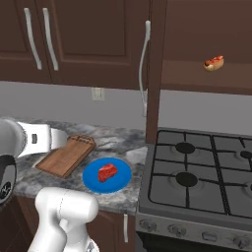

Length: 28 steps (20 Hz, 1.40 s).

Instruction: Pick the steak from the plate and place it on the cutting board. Then pick the condiment bottle from the cabinet and place it next to the cutting board.

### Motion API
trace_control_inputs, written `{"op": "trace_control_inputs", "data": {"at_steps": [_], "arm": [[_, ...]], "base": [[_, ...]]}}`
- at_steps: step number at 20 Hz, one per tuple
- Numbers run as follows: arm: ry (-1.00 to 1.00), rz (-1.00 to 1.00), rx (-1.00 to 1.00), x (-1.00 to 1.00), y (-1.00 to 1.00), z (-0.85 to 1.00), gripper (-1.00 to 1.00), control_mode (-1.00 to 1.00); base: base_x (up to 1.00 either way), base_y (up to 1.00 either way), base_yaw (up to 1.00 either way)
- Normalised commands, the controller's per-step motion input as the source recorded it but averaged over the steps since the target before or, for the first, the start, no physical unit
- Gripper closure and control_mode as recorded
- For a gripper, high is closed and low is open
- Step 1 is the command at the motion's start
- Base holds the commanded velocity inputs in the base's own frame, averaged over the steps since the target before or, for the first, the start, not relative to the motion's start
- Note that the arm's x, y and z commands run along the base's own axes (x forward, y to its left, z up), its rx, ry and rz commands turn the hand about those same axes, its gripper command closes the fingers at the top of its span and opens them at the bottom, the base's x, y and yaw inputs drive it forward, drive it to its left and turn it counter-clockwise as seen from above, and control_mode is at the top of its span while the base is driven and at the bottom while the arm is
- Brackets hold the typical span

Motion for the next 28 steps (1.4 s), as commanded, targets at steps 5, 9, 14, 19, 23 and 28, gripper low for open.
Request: {"op": "trace_control_inputs", "data": {"at_steps": [5,9,14,19,23,28], "arm": [[0.11,0.00,-0.03,0.05,0.22,-0.50,-1.00,-1.00],[0.09,-0.02,-0.02,0.17,0.01,-0.49,-1.00,-1.00],[0.09,-0.02,0.00,0.16,0.00,-0.46,-1.00,-1.00],[0.08,-0.02,0.00,0.17,0.00,-0.44,-1.00,-1.00],[0.05,-0.02,-0.02,0.18,0.00,-0.41,-1.00,-1.00],[0.01,-0.04,-0.04,0.15,0.00,-0.34,-1.00,-1.00]], "base": [[0.00,0.00,0.00],[0.00,0.00,0.00],[0.00,0.00,0.00],[0.00,0.00,0.00],[0.00,0.00,0.00],[0.00,0.00,0.00]]}}
